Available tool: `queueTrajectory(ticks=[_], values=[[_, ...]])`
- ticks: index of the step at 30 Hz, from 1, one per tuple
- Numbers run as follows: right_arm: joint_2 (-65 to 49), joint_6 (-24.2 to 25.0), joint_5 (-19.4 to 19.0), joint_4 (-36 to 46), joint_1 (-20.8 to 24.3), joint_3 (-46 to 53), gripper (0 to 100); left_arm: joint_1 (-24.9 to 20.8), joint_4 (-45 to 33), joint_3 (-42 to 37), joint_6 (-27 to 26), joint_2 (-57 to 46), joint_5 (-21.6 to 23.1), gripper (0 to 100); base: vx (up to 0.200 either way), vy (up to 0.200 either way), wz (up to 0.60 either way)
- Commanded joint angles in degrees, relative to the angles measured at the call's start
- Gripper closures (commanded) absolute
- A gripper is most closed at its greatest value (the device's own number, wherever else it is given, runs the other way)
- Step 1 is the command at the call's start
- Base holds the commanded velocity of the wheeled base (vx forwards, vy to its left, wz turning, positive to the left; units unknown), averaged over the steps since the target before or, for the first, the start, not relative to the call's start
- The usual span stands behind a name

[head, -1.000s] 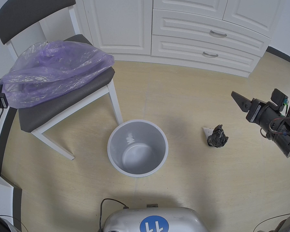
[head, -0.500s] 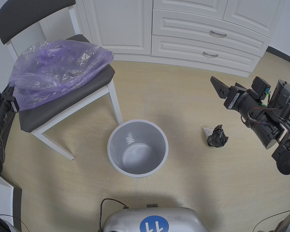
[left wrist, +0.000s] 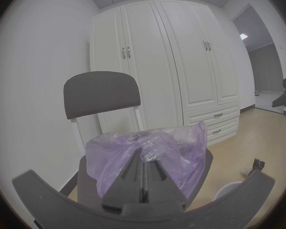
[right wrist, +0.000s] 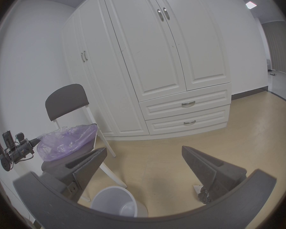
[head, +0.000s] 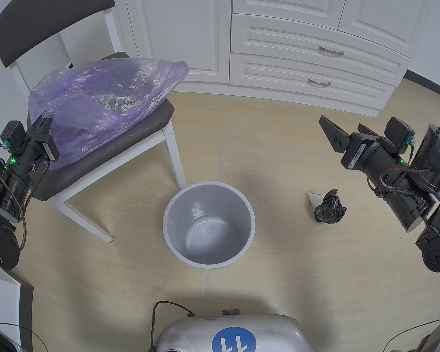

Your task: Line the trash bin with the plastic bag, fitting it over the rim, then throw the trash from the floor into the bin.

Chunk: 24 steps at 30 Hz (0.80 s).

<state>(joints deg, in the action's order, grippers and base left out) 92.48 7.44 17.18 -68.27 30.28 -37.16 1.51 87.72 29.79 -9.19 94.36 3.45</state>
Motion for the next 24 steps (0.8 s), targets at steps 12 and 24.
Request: queueTrajectory(ticks=[12, 24], values=[[4.38, -3.22, 3.13, -1.25, 4.26, 3.67, 0, -6.26, 0.08, -0.35, -0.65, -1.54, -0.37, 100, 0.000, 0.000, 0.00], [11.67, -3.66, 8.40, -12.33, 11.99, 7.27, 0, -11.27, -0.01, -1.14, -0.83, -4.62, -0.64, 100, 0.000, 0.000, 0.00]])
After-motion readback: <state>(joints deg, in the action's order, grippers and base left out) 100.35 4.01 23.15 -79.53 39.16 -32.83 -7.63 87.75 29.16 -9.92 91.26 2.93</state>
